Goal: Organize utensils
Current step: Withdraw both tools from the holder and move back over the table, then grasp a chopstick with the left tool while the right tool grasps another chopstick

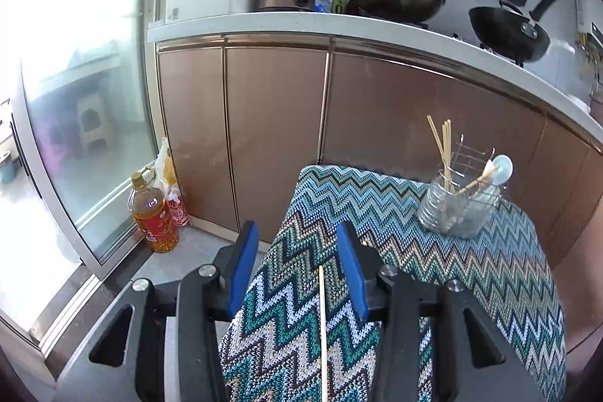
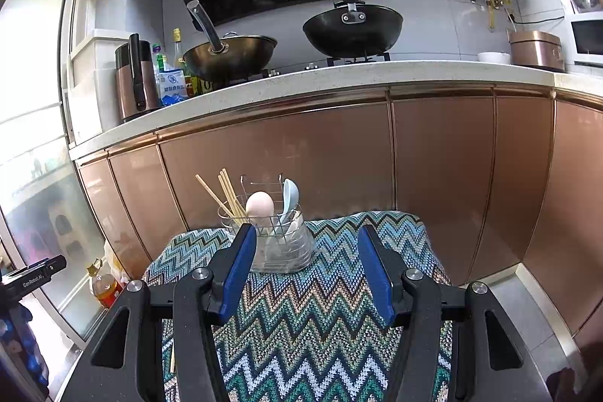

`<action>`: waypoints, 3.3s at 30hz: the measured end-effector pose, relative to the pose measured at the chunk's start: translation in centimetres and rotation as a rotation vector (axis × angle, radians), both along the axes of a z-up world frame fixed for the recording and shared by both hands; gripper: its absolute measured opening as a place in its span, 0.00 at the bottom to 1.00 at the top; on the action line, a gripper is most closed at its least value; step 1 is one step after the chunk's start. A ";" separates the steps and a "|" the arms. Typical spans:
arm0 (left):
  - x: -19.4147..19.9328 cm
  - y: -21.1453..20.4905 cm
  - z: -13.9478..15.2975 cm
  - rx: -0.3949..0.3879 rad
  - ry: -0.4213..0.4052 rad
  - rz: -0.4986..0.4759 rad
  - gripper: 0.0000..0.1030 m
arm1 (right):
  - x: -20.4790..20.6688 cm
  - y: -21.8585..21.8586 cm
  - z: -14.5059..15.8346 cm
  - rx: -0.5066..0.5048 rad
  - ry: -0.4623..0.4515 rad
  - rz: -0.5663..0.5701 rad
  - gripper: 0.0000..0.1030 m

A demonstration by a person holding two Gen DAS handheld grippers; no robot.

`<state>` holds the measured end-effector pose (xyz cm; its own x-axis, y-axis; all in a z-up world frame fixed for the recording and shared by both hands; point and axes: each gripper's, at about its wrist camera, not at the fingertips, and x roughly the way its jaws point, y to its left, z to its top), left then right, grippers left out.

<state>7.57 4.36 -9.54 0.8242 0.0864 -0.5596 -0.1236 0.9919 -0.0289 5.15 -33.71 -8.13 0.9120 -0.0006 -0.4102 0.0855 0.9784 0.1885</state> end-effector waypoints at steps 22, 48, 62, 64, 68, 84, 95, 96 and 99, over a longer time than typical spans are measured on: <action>0.6 -0.5 -1.2 0.061 0.015 -0.034 0.40 | 0.8 2.4 -1.6 -0.052 0.075 0.036 0.54; 4.0 0.8 -5.3 0.048 0.122 -0.030 0.40 | 4.1 4.6 -5.2 -0.080 0.199 0.090 0.52; 7.7 3.9 -8.1 -0.204 0.312 -0.121 0.40 | 6.8 5.6 -8.1 -0.035 0.306 0.191 0.49; 8.5 4.5 -8.9 -0.315 0.372 -0.161 0.40 | 7.5 6.0 -8.6 -0.009 0.334 0.229 0.49; 9.7 4.6 -9.6 -0.367 0.434 -0.201 0.40 | 9.2 7.0 -9.5 0.040 0.390 0.306 0.49; 13.2 1.7 -13.5 -0.283 0.632 -0.301 0.34 | 16.8 14.8 -11.8 0.053 0.609 0.616 0.35; 15.7 1.2 -16.4 -0.251 0.717 -0.316 0.13 | 20.4 19.6 -14.2 0.042 0.702 0.701 0.30; 15.9 1.3 -16.7 -0.257 0.723 -0.318 0.12 | 20.6 19.8 -14.3 0.040 0.708 0.707 0.30; 16.1 1.4 -16.9 -0.264 0.718 -0.329 0.08 | 21.2 20.8 -14.8 0.035 0.737 0.723 0.30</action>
